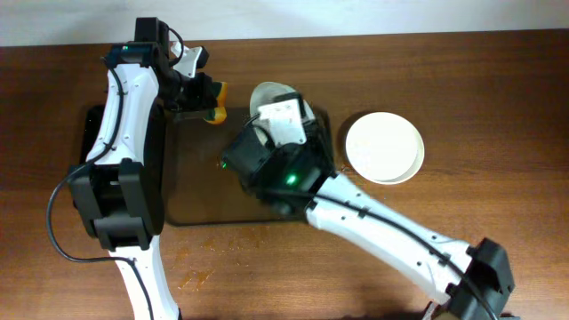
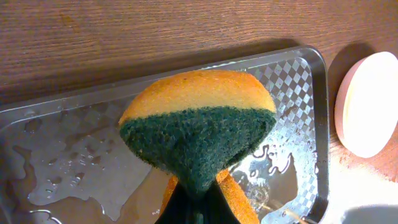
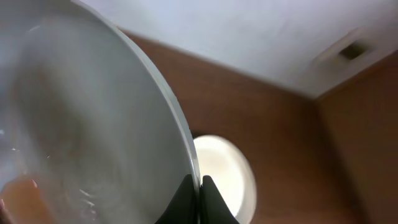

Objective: Clean dirty plates on tray and stack at the side
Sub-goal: 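Lift the light blue plate with the right gripper onto the right stack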

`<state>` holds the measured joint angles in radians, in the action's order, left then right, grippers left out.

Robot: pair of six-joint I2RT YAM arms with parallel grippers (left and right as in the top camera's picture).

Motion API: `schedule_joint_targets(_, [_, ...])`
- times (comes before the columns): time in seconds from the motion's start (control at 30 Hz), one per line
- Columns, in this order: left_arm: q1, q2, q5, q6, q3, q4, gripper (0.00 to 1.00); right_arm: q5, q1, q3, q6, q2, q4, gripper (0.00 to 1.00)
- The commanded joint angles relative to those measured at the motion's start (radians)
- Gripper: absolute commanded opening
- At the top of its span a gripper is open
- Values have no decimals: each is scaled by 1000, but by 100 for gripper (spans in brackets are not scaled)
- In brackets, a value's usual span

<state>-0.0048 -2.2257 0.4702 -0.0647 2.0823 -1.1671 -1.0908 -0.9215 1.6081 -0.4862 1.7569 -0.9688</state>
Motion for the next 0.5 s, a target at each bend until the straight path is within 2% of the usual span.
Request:
schedule_joint_targets(0.0, [-4, -4, -1, -20, -8, -2, 1, -206, -45, 15, 38, -14, -1, 4])
schedule_joint_targets(0.2, [-4, -21, 0, -20, -8, -7, 1, -259, -56, 15, 64, -14, -1, 4])
schedule_joint_targets(0.47, [-8, -52, 0, -19, -8, -28, 1, -230, -68, 15, 63, -14, -1, 4])
